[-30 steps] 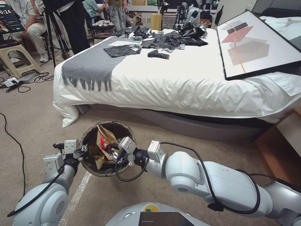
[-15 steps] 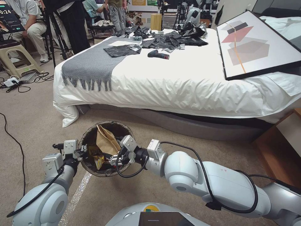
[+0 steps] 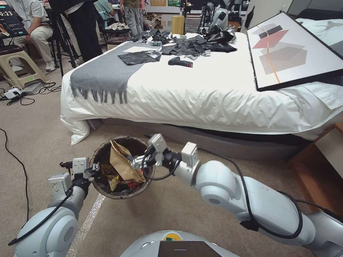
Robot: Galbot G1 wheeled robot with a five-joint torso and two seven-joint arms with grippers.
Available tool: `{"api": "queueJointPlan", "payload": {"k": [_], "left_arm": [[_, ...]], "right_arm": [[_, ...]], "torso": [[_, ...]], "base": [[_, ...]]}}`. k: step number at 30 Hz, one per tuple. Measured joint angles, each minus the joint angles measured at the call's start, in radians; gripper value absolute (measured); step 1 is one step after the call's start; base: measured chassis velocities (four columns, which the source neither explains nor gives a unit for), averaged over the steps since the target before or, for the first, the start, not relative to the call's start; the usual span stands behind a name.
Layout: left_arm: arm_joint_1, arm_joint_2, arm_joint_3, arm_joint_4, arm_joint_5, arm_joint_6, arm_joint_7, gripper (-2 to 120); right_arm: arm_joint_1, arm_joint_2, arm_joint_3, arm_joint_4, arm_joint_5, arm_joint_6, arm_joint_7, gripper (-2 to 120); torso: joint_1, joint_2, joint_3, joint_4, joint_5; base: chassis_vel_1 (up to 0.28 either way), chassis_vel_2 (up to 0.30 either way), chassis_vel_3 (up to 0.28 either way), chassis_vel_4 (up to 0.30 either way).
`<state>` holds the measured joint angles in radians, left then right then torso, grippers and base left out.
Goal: Pick up the trash bin, then pick up the garbage from the floor and place it into the trash bin.
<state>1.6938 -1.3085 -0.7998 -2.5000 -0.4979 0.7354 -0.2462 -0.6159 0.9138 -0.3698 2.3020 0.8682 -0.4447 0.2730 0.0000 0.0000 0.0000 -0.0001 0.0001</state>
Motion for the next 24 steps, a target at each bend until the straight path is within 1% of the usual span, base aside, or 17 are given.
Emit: {"api": "queueJointPlan", "payload": {"k": [1,5,6,7,8,11,12,14,15,16,19,20,21,22,23,24], "left_arm": [[0.0,0.0,0.0,0.0,0.0,0.0,0.0,3],[-0.003,-0.004,0.0,0.0,-0.002,0.0,0.0,3],[-0.007,-0.008,-0.001,0.0,-0.004,0.0,0.0,3],[-0.012,-0.011,-0.001,0.0,-0.004,0.0,0.0,3],[-0.012,-0.011,-0.001,0.0,-0.004,0.0,0.0,3],[-0.016,-0.024,-0.005,0.0,-0.009,0.0,-0.003,3],[-0.016,-0.024,-0.005,0.0,-0.009,0.0,-0.003,3],[-0.004,-0.032,-0.013,0.0,-0.01,0.0,-0.003,3],[-0.004,-0.032,-0.013,0.0,-0.01,0.0,-0.003,3],[-0.004,-0.032,-0.017,0.0,-0.012,0.0,-0.004,3],[0.002,-0.029,-0.019,0.0,-0.016,0.0,-0.005,3],[0.002,-0.029,-0.019,0.0,-0.016,0.0,-0.005,3],[0.006,-0.029,-0.019,0.0,-0.016,0.0,-0.005,3],[0.012,-0.028,-0.019,0.0,-0.016,0.0,-0.005,3],[0.012,-0.028,-0.019,0.0,-0.016,0.0,-0.005,3],[0.016,-0.029,-0.02,0.0,-0.015,0.0,-0.005,3]], "right_arm": [[0.0,0.0,0.0,0.0,0.0,0.0,0.0,100],[-0.028,-0.011,0.057,-0.001,-0.037,0.041,0.037,100],[-0.053,-0.012,0.083,-0.003,-0.048,0.048,0.061,100],[-0.082,-0.012,0.11,-0.005,-0.053,0.05,0.077,100],[-0.082,-0.012,0.11,-0.005,-0.053,0.05,0.077,100],[-0.179,-0.007,0.204,-0.013,-0.095,0.062,0.104,100],[-0.179,-0.007,0.204,-0.013,-0.095,0.062,0.104,100],[-0.241,0.003,0.283,-0.024,-0.138,0.072,0.108,100],[-0.241,0.003,0.283,-0.024,-0.138,0.072,0.108,100],[-0.283,0.009,0.336,-0.031,-0.186,0.086,0.106,100],[-0.38,0.026,0.454,-0.035,-0.266,0.112,0.087,100],[-0.38,0.026,0.454,-0.035,-0.266,0.112,0.087,100],[-0.415,0.032,0.492,-0.034,-0.287,0.122,0.079,100],[-0.481,0.045,0.555,-0.031,-0.328,0.144,0.058,100],[-0.481,0.045,0.555,-0.031,-0.328,0.144,0.058,100],[-0.529,0.056,0.595,-0.029,-0.362,0.161,0.041,100]], "torso": [[0.0,0.0,0.0,0.0,0.0],[0.0,0.0,0.0,0.0,0.0],[0.0,0.0,0.0,0.0005,0.0],[0.0,0.0,0.0,0.0004,0.0],[0.0,0.0,0.0,0.0004,0.0],[0.0,0.0,0.0,-0.0004,0.0001],[0.0,0.0,0.0,-0.0004,0.0001],[0.0,0.0,0.0,0.0001,0.0002],[0.0,0.0,0.0,0.0001,0.0002],[0.0,0.0,0.0,0.0004,0.0001],[0.0,0.0,0.0,-0.0001,0.0001],[0.0,0.0,0.0,-0.0001,0.0001],[0.0,0.0,0.0,0.0,0.0001],[0.0,0.0,0.0,0.0,0.0001],[0.0,0.0,0.0,0.0,0.0001],[0.0,0.0,0.0,0.0003,0.0001]], "base": [[0.0,0.0,0.0,0.0],[0.0,0.0,0.0,0.0],[0.0,0.0,0.0,0.0],[0.0,0.0,0.0,0.0],[0.0,0.0,0.0,0.0],[0.0,0.0,0.0,0.0],[0.0,0.0,0.0,0.0],[0.0,0.0,0.0,0.0],[0.0,0.0,0.0,0.0],[0.0,0.0,0.0,0.0],[0.0,0.0,0.0,0.0],[0.0,0.0,0.0,0.0],[0.0,0.0,0.0,0.0],[0.0,0.0,0.0,0.0],[0.0,0.0,0.0,0.0],[0.0,0.0,0.0,0.0]]}}
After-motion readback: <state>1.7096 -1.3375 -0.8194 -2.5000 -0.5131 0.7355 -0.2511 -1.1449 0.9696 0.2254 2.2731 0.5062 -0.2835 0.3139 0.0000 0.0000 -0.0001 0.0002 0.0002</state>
